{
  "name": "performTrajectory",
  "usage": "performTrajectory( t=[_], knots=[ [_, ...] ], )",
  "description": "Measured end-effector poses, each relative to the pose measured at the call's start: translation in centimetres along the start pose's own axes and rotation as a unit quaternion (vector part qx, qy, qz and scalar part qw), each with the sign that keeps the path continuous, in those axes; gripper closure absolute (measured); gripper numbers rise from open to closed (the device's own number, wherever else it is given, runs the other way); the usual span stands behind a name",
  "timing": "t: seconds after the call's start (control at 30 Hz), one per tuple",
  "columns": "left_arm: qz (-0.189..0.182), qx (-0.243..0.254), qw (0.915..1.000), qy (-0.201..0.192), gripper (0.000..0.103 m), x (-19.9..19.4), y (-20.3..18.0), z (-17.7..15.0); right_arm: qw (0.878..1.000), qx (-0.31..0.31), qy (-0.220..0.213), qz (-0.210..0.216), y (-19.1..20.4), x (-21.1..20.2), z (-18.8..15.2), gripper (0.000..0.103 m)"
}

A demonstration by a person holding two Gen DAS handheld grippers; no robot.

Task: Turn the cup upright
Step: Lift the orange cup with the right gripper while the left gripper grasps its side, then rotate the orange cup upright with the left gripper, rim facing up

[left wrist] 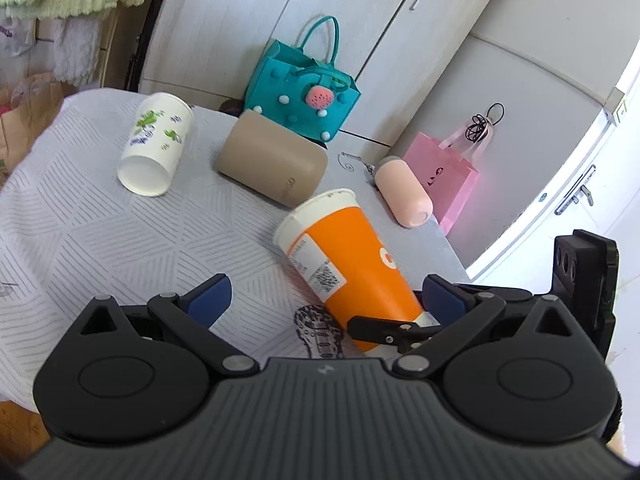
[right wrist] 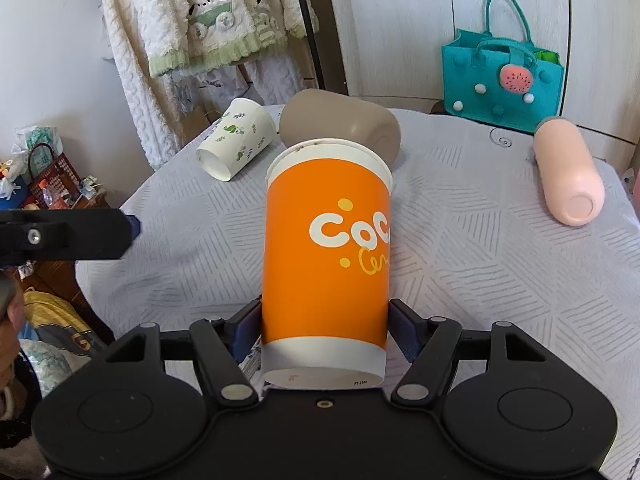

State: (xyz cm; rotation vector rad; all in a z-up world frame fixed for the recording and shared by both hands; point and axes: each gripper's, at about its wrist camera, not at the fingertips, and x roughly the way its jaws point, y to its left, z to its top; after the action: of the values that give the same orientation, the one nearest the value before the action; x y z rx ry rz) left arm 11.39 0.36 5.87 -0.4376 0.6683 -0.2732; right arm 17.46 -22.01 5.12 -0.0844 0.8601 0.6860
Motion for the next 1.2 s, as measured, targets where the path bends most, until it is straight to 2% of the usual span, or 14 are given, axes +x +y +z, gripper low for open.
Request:
performTrajectory(
  t=[0.03, 0.1, 0.13, 0.3, 0.73, 0.8, 0.87, 0.93, 1.03, 1.2],
  knots=[
    [-0.003, -0.001, 1.0000, 0.003, 0.000, 0.3, -0.1, -0.1, 1.000, 0.000, 0.000, 0.005, 0.0, -0.1, -0.1, 0.029],
    [-0.008, -0.002, 0.9999, 0.012, 0.000, 0.9, -0.3, -0.2, 1.000, -0.003, -0.005, 0.017, 0.2, -0.6, -0.1, 0.017],
    [-0.010, -0.003, 0.9998, 0.015, 0.000, 1.1, -0.4, -0.1, 1.000, -0.005, -0.013, 0.020, 0.2, -1.0, -0.1, 0.014],
    [-0.054, -0.065, 0.9960, 0.028, 0.000, 2.6, 0.8, 0.4, 0.999, -0.016, -0.022, 0.030, 0.2, -1.9, 0.2, 0.013],
    [-0.070, -0.105, 0.9909, 0.047, 0.003, 5.5, 1.5, -0.5, 0.994, -0.005, 0.016, 0.110, -0.4, -0.1, -0.2, 0.013],
    [-0.081, -0.121, 0.9882, 0.048, 0.007, 5.9, 2.1, -0.4, 0.994, 0.006, 0.011, 0.107, -0.3, 0.0, -0.2, 0.013],
    [-0.081, -0.133, 0.9864, 0.052, 0.018, 6.2, 2.7, -0.3, 0.994, 0.019, 0.007, 0.104, -0.2, 0.0, -0.1, 0.014],
    [-0.082, -0.142, 0.9848, 0.059, 0.022, 6.6, 3.2, -0.2, 0.994, 0.016, 0.002, 0.106, 0.0, -0.3, 0.0, 0.014],
    [-0.060, -0.122, 0.9896, 0.046, 0.031, 6.3, 3.1, 0.0, 0.994, 0.013, -0.002, 0.111, 0.2, -0.4, 0.2, 0.015],
    [-0.067, -0.103, 0.9912, 0.050, 0.032, 6.3, 3.0, 0.4, 0.993, 0.020, 0.013, 0.117, -0.4, 0.7, 0.8, 0.015]
  ],
)
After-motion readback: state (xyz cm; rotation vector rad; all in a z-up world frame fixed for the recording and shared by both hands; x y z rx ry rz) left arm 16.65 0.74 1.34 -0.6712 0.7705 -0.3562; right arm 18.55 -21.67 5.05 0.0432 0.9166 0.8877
